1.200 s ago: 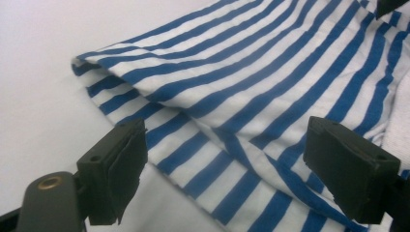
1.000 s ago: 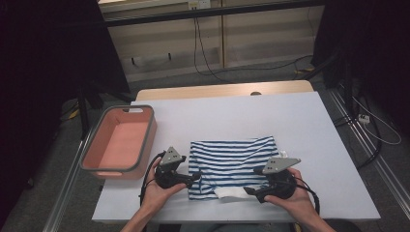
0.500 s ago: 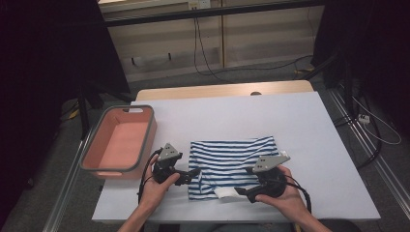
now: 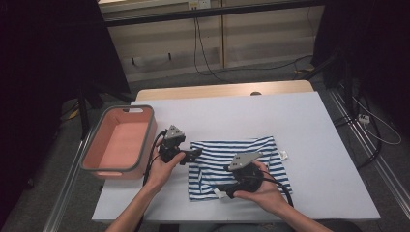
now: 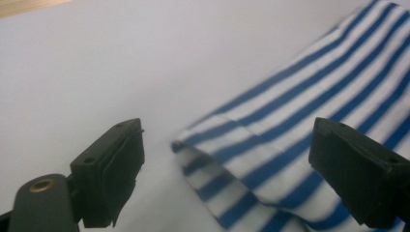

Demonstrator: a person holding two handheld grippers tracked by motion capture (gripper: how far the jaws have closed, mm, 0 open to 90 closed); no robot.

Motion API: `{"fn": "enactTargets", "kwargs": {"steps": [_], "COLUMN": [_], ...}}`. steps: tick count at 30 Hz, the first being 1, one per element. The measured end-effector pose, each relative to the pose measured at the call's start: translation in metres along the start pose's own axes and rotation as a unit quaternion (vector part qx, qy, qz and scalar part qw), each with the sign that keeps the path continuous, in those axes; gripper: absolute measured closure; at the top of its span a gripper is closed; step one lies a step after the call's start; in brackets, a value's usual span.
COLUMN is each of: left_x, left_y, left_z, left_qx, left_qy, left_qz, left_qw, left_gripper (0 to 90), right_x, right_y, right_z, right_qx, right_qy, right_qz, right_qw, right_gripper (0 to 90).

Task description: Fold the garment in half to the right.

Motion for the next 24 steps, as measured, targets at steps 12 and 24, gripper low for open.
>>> {"fn": "enactTargets", "kwargs": {"steps": [12,24], "left_x": [0.021,0.014], "left_y": [0.000,-0.006], "left_z": [0.025,0.027], "left_qx": [0.042,0.057], "left_qy": [-0.019,-0.026], "left_qz": [-0.022,-0.001], "left_qw": [0.9987,0.9981], "left_gripper": [42.5,59.1], "right_x": [0.001,0.003], "right_y": [0.006,0.000], "right_z": [0.021,0.027], "right_qx": [0.005,0.030], "right_qy": [0.018,0.014], "right_qz": [-0.002,-0.006], "right_qw": [0.9998,0.9994], "right_gripper": [31.0,29.9]}}
Point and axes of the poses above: each handheld gripper's, and its own axes: z roughly forward along the jaws, y roughly out of its top, x roughly to its left, the point moved 1 cm from there along z, roughly forward along the jaws, and after that the axes turned 5 degrees about y, right-handed, at the moved point
